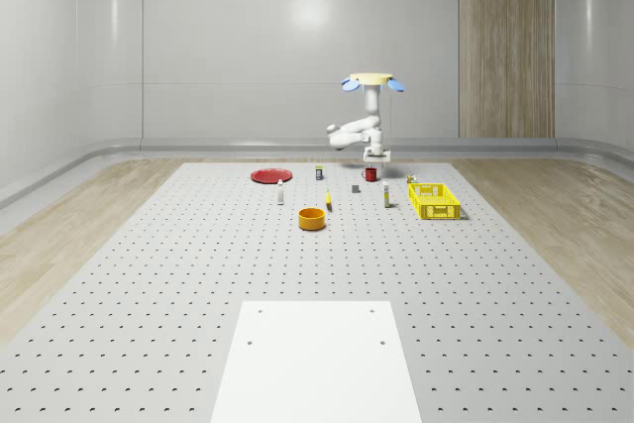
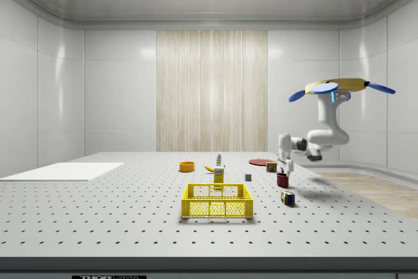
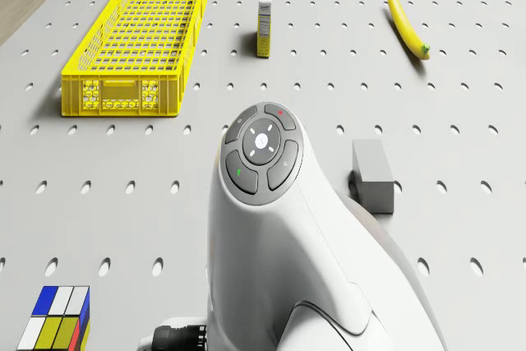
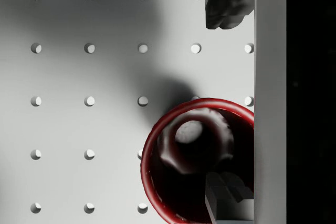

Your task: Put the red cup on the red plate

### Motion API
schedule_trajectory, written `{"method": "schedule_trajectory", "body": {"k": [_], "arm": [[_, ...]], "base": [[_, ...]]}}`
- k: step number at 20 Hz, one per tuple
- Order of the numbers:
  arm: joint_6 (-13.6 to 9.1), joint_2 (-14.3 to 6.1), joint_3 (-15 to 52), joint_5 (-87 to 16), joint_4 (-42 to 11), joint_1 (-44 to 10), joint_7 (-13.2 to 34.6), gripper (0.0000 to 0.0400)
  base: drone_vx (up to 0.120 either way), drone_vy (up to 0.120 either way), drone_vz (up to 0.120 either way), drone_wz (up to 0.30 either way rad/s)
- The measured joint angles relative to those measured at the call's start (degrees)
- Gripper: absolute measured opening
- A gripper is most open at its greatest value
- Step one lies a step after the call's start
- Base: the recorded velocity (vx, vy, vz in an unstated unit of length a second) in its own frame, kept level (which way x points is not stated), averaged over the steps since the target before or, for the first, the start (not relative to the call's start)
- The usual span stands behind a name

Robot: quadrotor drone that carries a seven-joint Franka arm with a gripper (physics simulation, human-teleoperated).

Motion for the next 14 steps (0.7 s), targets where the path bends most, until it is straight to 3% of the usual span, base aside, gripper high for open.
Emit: {"method": "schedule_trajectory", "body": {"k": [3,5,14], "arm": [[0.7,-0.8,0.2,0.4,0.1,-0.2,0.2,0.04],[1.2,-1.3,0.4,0.7,0.1,-0.4,0.4,0.04],[3.5,-3.6,0.4,1.3,0.3,-1.0,0.9,0.04]], "base": [[0.0,0.0,-0.12,0.0],[0.1,0.0,-0.12,0.0],[0.0,-0.009,-0.004,0.0]]}}
